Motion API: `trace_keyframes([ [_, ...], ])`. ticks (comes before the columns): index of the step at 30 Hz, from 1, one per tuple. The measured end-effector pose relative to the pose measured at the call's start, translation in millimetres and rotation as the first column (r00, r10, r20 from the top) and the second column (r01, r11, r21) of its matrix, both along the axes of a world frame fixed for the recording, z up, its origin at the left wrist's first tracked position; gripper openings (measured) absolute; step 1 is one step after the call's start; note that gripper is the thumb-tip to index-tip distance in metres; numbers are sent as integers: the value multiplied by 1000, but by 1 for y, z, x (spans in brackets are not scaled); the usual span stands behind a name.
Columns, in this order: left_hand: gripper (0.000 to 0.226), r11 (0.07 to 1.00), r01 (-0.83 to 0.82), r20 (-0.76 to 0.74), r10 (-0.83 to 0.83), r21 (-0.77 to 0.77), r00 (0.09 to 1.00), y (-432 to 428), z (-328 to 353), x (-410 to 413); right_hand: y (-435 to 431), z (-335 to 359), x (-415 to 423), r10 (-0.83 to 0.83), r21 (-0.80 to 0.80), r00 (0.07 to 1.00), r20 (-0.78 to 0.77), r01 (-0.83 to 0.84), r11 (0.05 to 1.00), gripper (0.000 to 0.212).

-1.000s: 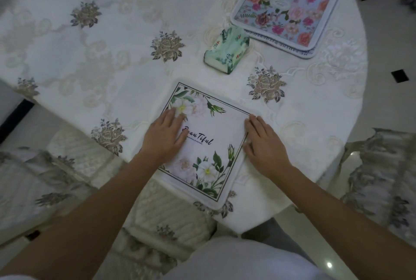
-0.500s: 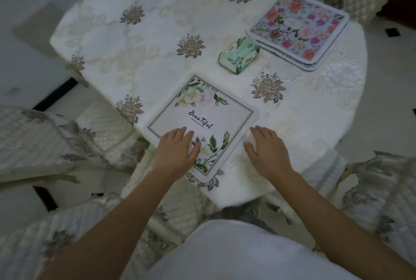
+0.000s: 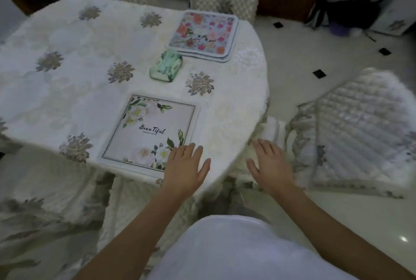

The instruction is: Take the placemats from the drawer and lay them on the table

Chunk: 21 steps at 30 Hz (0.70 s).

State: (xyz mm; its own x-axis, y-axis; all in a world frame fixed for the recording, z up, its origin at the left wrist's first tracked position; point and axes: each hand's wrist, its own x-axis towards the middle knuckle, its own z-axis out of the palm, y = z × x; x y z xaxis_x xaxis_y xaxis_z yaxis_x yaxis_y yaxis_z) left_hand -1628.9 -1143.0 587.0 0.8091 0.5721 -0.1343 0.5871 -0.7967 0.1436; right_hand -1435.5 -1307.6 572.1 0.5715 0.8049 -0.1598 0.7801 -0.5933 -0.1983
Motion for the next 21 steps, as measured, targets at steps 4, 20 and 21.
trace_keyframes([
  [4, 53, 965, 262, 18, -262, -21, 965, -27, -5, 39, -68, 7, -16, -258, 41, 966, 2, 258, 965, 58],
  [20, 63, 537, 841, -11, -842, 61, 539, -298, 32, 200, -397, 31, -39, -871, 193, 492, -14, 856, 480, 55],
  [21, 64, 543, 838, -13, -839, 57, 544, -310, 32, 206, -409, 31, -34, -873, 195, 486, -23, 859, 473, 55],
])
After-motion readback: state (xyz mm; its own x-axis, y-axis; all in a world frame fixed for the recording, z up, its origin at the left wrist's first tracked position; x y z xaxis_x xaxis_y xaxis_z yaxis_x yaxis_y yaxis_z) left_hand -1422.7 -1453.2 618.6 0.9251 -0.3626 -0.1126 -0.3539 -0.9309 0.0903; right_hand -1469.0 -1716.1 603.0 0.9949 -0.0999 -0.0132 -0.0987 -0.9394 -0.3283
